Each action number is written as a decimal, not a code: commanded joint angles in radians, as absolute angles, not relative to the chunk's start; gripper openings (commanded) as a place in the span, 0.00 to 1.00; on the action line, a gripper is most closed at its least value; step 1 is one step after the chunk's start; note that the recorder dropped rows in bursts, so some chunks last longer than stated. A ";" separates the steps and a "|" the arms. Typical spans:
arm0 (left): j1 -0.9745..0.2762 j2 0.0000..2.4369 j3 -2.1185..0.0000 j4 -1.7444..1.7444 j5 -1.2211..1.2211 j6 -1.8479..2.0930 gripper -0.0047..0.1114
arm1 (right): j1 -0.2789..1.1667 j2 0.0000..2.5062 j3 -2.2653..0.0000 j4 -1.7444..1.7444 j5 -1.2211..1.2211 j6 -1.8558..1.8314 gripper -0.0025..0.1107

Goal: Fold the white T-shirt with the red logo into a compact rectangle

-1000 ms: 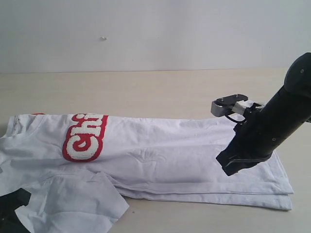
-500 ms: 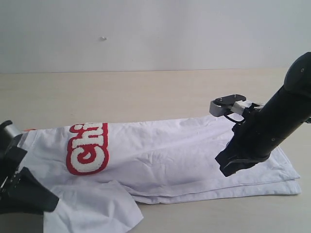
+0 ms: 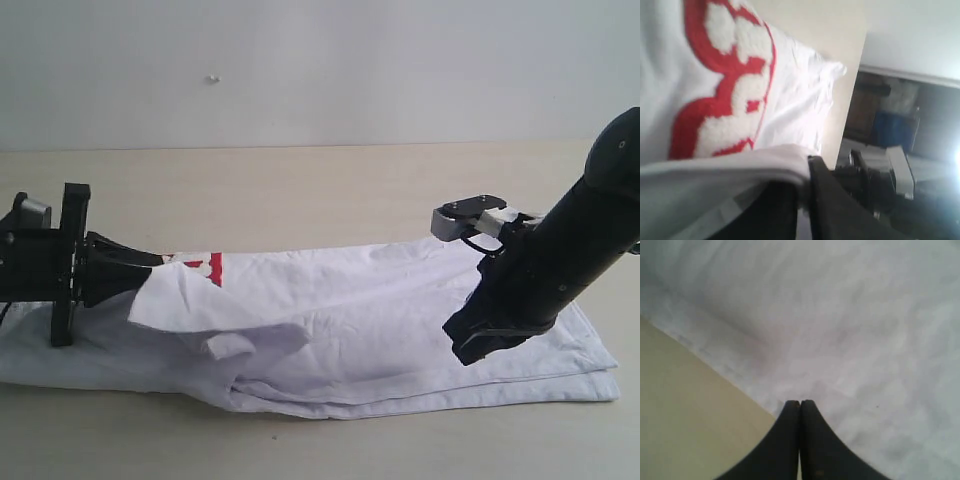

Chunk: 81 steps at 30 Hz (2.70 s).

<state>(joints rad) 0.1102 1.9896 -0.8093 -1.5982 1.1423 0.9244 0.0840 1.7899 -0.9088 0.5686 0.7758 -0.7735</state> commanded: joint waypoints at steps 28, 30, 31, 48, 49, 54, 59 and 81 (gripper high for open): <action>0.139 2.018 -0.796 -1.262 1.205 0.987 0.04 | 0.082 1.780 -0.914 0.573 0.770 -0.782 0.02; 0.108 2.018 -0.782 -1.285 1.110 0.987 0.04 | 0.082 1.780 -0.914 0.573 0.772 -0.782 0.02; 0.097 2.018 -0.773 -1.299 1.079 0.994 0.04 | 0.082 1.780 -0.914 0.573 0.772 -0.782 0.02; -0.149 2.014 -0.756 -1.620 0.885 1.128 0.04 | 0.082 1.780 -0.914 0.575 0.764 -0.782 0.02; -0.148 2.009 -0.756 -1.620 0.890 1.124 0.04 | 0.082 1.780 -0.914 0.575 0.764 -0.782 0.02; -0.148 1.961 -0.756 -1.634 0.875 1.122 0.04 | 0.082 1.780 -0.914 0.575 0.764 -0.782 0.02; -0.148 1.915 -0.766 -1.673 0.775 1.122 0.04 | 0.082 1.780 -0.914 0.575 0.764 -0.782 0.02; -0.146 1.847 -1.023 -1.344 0.719 1.169 0.04 | 0.082 1.780 -0.914 0.577 0.768 -0.781 0.02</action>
<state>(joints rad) -0.1431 1.8868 -1.0089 -1.5381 0.7135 1.1292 0.0840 1.7899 -0.9088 0.5713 0.7674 -0.7735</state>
